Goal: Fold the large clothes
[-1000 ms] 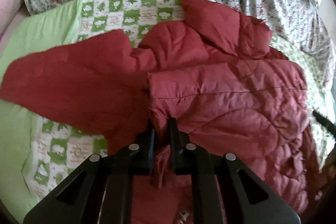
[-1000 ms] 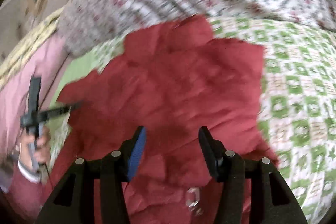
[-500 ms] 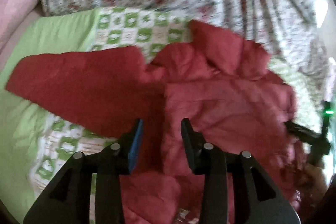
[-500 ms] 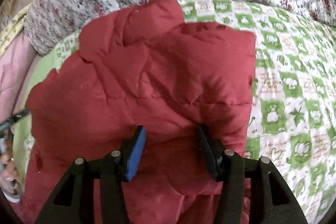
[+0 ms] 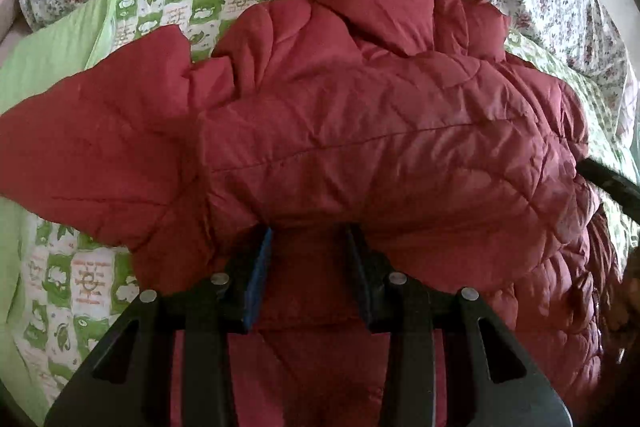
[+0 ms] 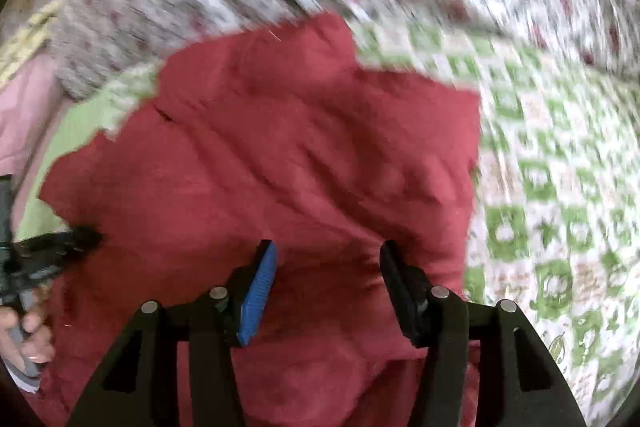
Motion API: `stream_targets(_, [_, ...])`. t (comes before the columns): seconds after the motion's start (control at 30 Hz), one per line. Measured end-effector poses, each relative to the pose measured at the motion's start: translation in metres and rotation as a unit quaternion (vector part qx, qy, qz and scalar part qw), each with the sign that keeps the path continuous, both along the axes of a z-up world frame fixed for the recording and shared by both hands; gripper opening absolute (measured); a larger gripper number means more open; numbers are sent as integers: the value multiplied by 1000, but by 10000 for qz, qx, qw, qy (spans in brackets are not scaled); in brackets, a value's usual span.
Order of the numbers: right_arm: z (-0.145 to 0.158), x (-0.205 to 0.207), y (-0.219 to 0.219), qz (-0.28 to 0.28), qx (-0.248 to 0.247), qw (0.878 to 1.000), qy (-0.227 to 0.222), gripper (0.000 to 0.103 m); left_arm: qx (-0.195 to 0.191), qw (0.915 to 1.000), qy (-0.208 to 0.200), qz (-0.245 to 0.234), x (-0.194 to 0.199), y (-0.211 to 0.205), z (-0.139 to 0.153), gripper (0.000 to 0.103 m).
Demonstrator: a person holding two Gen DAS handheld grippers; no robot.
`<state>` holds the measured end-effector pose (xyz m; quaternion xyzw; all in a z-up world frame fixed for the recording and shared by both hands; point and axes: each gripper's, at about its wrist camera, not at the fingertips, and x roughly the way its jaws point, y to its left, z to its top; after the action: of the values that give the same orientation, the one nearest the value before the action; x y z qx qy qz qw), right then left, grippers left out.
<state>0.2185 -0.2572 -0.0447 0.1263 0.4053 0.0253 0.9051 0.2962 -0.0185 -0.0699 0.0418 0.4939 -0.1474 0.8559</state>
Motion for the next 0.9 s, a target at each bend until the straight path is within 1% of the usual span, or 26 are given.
stream_targets(0.03, [6, 2, 11, 117, -80, 9999, -46, 57, 9, 10000, 8, 9, 1, -1, 0, 35])
stream_targets(0.1, [8, 12, 27, 334, -140, 9993, 38, 60, 18, 10000, 21, 7, 1, -1, 0, 35])
stream_targets(0.2, [-14, 32, 41, 431, -336, 9973, 496, 61, -73, 9999, -110, 36, -3, 7, 8, 35])
stream_targets(0.23, [-29, 39, 40, 403, -348, 9960, 713, 61, -101, 9999, -116, 55, -2, 11, 8, 35])
stream_targets(0.27, [-39, 42, 38, 392, -303, 9955, 808, 61, -128, 9999, -30, 74, 0, 14, 6, 35])
stream_targets(0.33, [-52, 45, 33, 412, -236, 9957, 791, 61, -228, 9995, 183, 77, 6, 19, -1, 35])
stream_targets(0.37, [-53, 46, 32, 386, -206, 9959, 786, 61, -278, 9993, 228, 46, 8, 20, -5, 35])
stream_targets(0.5, [-53, 48, 35, 343, -277, 9956, 825, 61, -248, 9995, 204, 19, 8, 16, -8, 35])
stream_targets(0.67, [-54, 48, 36, 335, -192, 9961, 796, 62, -370, 9991, 220, 33, 8, 20, -9, 35])
stream_targets(0.77, [-46, 43, 32, 321, -9, 9968, 732, 62, -471, 9986, 233, 61, 5, 24, -1, 35])
stream_targets(0.83, [-38, 33, 25, 269, 113, 9973, 680, 62, -688, 9972, 289, 95, 2, 33, 6, 38])
stream_targets(0.87, [-32, 28, 22, 242, 139, 9976, 630, 63, -792, 9963, 312, 117, 2, 38, 8, 42])
stream_targets(0.9, [-29, 25, 22, 230, 148, 9978, 598, 63, -876, 9955, 330, 157, 0, 42, 10, 43])
